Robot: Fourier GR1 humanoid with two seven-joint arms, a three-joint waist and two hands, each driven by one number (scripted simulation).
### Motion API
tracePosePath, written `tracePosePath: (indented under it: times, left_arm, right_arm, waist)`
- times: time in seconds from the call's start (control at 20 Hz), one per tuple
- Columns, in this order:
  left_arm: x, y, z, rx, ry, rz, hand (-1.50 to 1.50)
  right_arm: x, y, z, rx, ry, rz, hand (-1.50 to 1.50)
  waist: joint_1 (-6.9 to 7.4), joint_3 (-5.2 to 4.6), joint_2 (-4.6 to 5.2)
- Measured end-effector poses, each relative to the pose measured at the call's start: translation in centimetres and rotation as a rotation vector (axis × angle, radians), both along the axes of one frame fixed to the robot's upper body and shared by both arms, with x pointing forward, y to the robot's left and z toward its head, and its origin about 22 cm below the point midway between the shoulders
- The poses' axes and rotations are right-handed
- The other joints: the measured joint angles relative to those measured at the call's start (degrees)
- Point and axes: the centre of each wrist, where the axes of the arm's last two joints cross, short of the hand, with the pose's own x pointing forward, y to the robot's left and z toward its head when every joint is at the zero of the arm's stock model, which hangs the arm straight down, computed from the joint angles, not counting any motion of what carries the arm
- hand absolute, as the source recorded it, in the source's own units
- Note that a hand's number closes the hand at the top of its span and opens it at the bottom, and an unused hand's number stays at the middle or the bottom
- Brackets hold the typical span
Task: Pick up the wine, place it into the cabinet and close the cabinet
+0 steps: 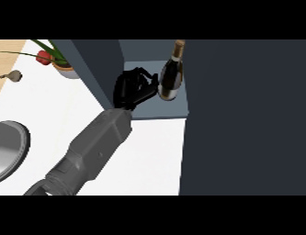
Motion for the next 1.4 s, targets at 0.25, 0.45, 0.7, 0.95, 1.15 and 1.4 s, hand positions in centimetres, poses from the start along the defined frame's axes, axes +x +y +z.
tracePosePath:
  times: [0.25, 0.45, 0.7, 0.95, 1.15, 1.4]
  left_arm:
    - [0.3, 0.5, -0.2, 0.037, 0.034, 0.024, 1.50]
    - [0.5, 1.1, -0.6, 0.050, 0.054, 0.038, 1.50]
    - [0.4, 1.7, -1.1, 0.040, 0.040, 0.072, 1.50]
    - [0.4, 2.0, -1.3, 0.032, 0.001, 0.129, -1.50]
    - [0.5, 2.0, -1.2, 0.035, -0.045, 0.126, -1.50]
    - [0.4, 1.7, -1.1, 0.030, -0.115, 0.076, -1.50]
  right_arm:
    - [-0.6, 0.0, 0.2, -0.006, 0.000, 0.017, -1.50]
    - [-0.1, 0.3, 0.1, -0.005, -0.004, 0.018, -1.50]
    - [-0.2, 0.4, 0.2, -0.004, -0.007, 0.031, -1.50]
    - [-0.3, 0.3, -0.1, -0.006, -0.007, 0.031, -1.50]
    - [-0.9, 0.1, 0.4, -0.012, -0.009, 0.018, -1.50]
    - [-0.6, 0.2, 0.4, -0.013, -0.011, 0.006, -1.50]
  waist:
    - [-0.55, 0.00, 0.11]
    - [-0.75, -0.02, 0.29]
    - [-1.19, -0.04, 0.45]
    - [-1.25, -0.11, 0.54]
    - [-1.10, -0.29, 0.69]
    - [-0.52, -0.56, 0.82]
